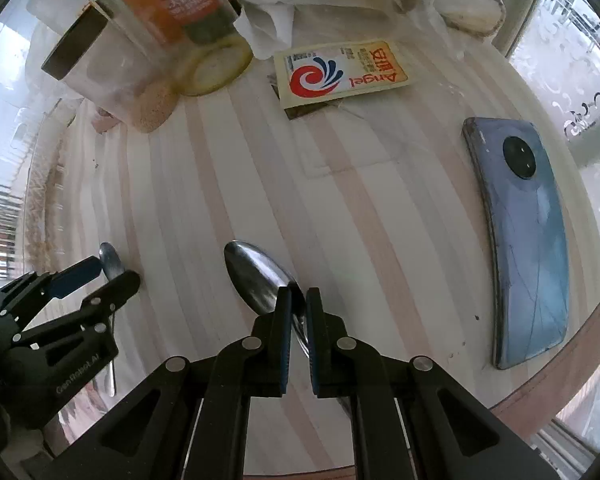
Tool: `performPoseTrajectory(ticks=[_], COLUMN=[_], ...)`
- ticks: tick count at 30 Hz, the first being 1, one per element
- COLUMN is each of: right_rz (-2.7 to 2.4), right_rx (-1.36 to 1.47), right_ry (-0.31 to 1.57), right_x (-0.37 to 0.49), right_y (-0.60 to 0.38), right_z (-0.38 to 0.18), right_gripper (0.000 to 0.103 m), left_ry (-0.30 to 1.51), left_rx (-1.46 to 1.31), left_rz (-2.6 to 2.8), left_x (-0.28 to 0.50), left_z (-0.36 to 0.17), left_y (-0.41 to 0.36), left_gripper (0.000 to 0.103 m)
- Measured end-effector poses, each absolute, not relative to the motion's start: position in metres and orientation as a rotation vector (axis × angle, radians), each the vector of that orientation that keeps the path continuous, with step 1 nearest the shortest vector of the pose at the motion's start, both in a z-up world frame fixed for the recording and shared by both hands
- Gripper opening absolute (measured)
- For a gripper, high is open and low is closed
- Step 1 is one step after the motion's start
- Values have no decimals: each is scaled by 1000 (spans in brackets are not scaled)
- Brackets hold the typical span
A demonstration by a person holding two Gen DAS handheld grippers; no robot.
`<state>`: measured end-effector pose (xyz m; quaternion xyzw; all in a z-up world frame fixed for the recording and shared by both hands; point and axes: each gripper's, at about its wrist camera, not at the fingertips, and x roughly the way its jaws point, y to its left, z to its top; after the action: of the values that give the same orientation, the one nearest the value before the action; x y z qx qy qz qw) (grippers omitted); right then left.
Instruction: Organize utensils
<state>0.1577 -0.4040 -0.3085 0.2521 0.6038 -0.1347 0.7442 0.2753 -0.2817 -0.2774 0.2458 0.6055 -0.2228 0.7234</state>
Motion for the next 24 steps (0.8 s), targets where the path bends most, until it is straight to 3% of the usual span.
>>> performPoseTrajectory(ticks=[9,24], right_rz=[-292,-263], right_rx=[530,606], right_ry=[1303,1210], right_x=[161,145], right_y=[-395,-403], right_z=[-290,-250], right_gripper=[2,0], left_ry=[1322,1217], left_rx=[531,356], left_rz=[-484,-449], left_x=[259,229], left_z=[-277,-188], left_y=[-280,-228], left_gripper=[38,38])
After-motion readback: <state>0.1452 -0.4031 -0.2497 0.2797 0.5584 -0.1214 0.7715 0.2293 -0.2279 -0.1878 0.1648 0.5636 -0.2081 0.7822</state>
